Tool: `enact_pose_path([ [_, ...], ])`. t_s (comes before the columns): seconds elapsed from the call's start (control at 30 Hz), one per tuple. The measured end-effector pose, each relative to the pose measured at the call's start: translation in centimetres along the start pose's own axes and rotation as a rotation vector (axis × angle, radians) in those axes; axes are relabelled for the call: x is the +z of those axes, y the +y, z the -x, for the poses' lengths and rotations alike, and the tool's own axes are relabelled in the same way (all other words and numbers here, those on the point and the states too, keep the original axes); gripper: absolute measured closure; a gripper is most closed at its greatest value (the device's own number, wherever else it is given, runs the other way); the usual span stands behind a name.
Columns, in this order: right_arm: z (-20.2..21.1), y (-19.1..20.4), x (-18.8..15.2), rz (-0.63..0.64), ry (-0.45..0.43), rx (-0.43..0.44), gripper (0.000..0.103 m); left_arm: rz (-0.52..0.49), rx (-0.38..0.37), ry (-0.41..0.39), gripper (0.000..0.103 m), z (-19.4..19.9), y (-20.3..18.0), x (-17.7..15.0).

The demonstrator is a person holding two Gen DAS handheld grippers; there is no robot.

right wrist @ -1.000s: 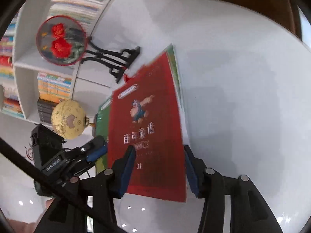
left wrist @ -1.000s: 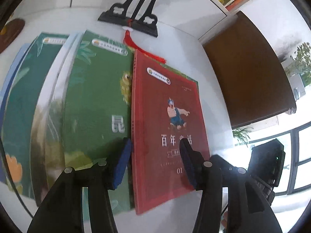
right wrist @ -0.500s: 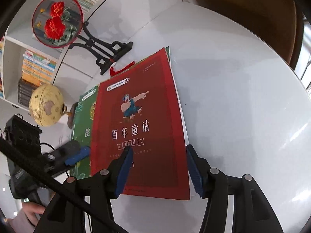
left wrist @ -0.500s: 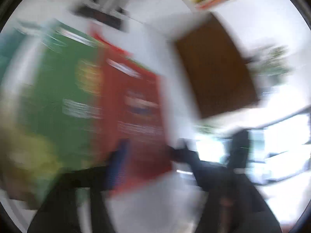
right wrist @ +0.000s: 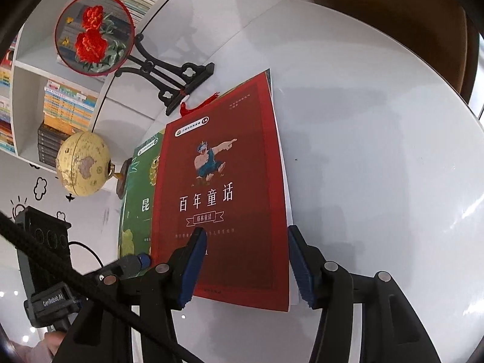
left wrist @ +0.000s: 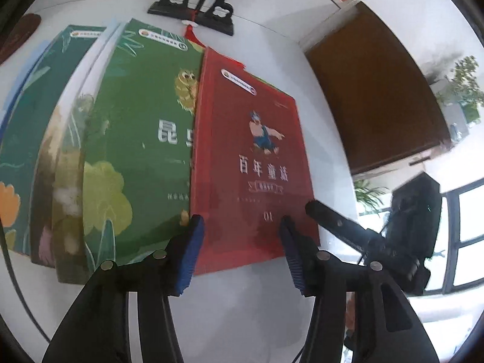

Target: Organize books

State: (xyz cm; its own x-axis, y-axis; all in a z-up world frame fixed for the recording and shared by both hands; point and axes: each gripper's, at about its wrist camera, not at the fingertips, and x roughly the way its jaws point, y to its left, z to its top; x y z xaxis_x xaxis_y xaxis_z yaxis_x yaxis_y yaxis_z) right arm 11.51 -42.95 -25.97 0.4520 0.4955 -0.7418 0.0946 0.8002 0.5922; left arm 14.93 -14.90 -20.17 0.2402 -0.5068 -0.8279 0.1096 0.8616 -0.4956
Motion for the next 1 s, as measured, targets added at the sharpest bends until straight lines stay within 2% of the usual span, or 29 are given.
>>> enact_pose_path([
  [0.03, 0.0, 0.0, 0.0, 0.000, -0.001, -0.002, 0.050, -0.002, 0.033, -0.004, 0.041, 0.0, -0.3, 0.1],
  [0.1, 0.0, 0.1, 0.0, -0.002, 0.004, -0.013, 0.050, -0.008, 0.058, -0.016, 0.037, 0.0, -0.5, 0.4],
  [0.17, 0.1, 0.1, -0.1, -0.016, 0.024, -0.021, 0.050, 0.000, 0.037, -0.023, 0.031, -0.2, -0.4, 0.8],
  [0.2, 0.2, 0.0, -0.2, -0.028, 0.030, -0.018, 0.055, -0.003, 0.030, -0.027, 0.030, -0.3, -0.3, 0.8],
  [0.23, 0.3, -0.2, -0.3, -0.034, 0.031, -0.023, 0.072, -0.013, 0.032, -0.028, 0.029, -0.3, -0.4, 0.9],
  [0.3, 0.5, -0.9, -0.9, -0.058, 0.035, -0.048, 0.097, -0.027, 0.041, -0.027, 0.028, -0.5, -0.6, 1.0],
  [0.37, 1.0, -1.4, -1.5, -0.066, 0.031, 0.003, 0.097, -0.024, 0.023, -0.009, 0.028, -0.8, -0.7, 0.9],
  [0.4, 1.2, -1.3, -1.7, -0.049, 0.034, -0.007, 0.097, -0.022, 0.003, 0.008, 0.028, -1.0, -0.7, 0.8],
  [0.5, 1.7, -0.6, -2.7, 0.041, 0.053, -0.109, 0.097, -0.041, -0.013, 0.054, 0.028, -0.9, -1.4, -0.6],
  [0.63, 2.6, -0.5, -3.6, 0.084, 0.087, -0.168, 0.097, -0.070, -0.021, 0.105, 0.028, -1.1, -1.8, -2.5],
  [0.73, 2.9, -0.5, -4.3, 0.148, 0.106, -0.203, 0.097, -0.010, 0.021, 0.181, 0.028, -2.0, -0.9, -3.6],
  [0.83, 2.9, -0.5, -4.3, 0.180, 0.118, -0.213, 0.097, 0.023, 0.044, 0.193, 0.028, -2.5, -0.1, -4.4],
  [0.9, 2.7, 0.0, -4.3, 0.239, 0.125, -0.241, 0.096, 0.041, 0.011, 0.192, 0.028, -3.1, 0.0, -4.2],
  [0.93, 2.6, 0.1, -4.3, 0.250, 0.128, -0.247, 0.096, 0.044, -0.017, 0.189, 0.034, -3.2, -0.1, -4.0],
  [0.97, 2.6, 0.0, -4.2, 0.249, 0.130, -0.246, 0.096, 0.025, -0.022, 0.180, 0.045, -3.1, -0.6, -3.9],
  [1.0, 2.7, -0.3, -4.2, 0.236, 0.128, -0.235, 0.096, -0.022, 0.018, 0.166, 0.050, -2.8, -1.3, -3.8],
])
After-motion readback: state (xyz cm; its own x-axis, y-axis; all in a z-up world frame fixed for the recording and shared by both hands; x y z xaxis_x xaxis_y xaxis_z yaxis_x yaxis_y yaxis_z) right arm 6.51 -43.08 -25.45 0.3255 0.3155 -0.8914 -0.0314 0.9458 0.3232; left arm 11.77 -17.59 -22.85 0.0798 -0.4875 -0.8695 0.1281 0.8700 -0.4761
